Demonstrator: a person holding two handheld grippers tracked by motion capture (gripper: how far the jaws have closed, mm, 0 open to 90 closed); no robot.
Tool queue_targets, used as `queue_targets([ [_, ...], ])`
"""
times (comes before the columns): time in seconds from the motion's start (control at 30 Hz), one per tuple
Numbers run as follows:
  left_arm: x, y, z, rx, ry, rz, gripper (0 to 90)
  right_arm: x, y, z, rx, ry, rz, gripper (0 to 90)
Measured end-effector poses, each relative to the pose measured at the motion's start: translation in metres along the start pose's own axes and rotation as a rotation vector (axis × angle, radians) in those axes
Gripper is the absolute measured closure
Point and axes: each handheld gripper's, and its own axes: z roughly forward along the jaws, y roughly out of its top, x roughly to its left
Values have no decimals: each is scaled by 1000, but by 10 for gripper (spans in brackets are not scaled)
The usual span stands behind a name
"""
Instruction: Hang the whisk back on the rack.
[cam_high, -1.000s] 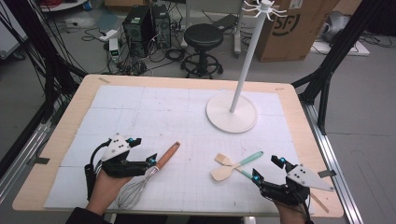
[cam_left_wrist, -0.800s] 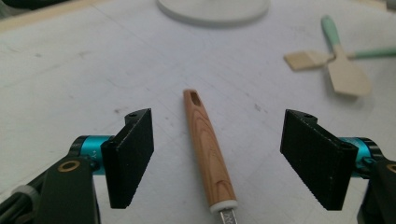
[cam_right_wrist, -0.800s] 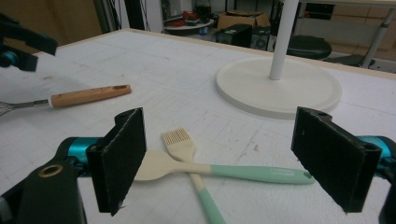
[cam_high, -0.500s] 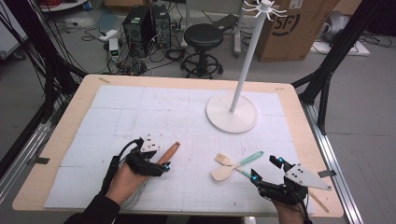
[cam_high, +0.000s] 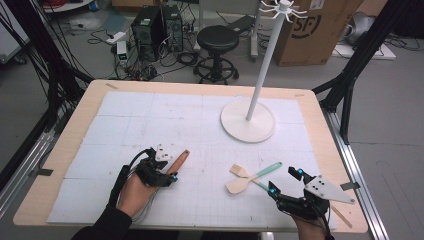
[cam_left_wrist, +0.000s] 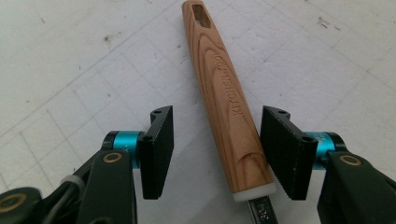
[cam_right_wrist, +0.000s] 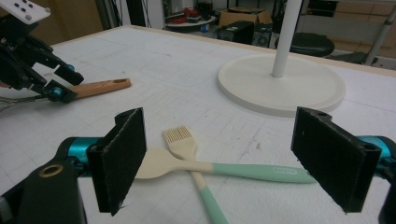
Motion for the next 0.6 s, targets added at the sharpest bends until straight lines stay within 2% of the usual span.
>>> queue_targets([
  [0.03, -1, 0, 1, 14, -12, 5, 479, 0, 0, 0, 1, 1, -2, 170],
  [0.07, -1, 0, 1, 14, -12, 5, 506, 0, 0, 0, 4, 2, 2, 171],
  [0.13, 0, 1, 1, 15, -47, -6, 570, 1, 0, 1, 3, 2, 1, 170],
  [0.17, 0, 1, 1, 15, -47, -6, 595, 1, 0, 1, 3, 2, 1, 170],
  [0.4, 3, 1, 1, 25, -69, -62, 663, 2, 1, 2, 5, 6, -3, 172],
  [0.43, 5, 2, 1, 28, -71, -88, 683, 2, 1, 2, 5, 7, -2, 173],
  [0.6, 6, 2, 1, 28, -79, -90, 687, 1, 1, 2, 5, 5, -3, 174],
])
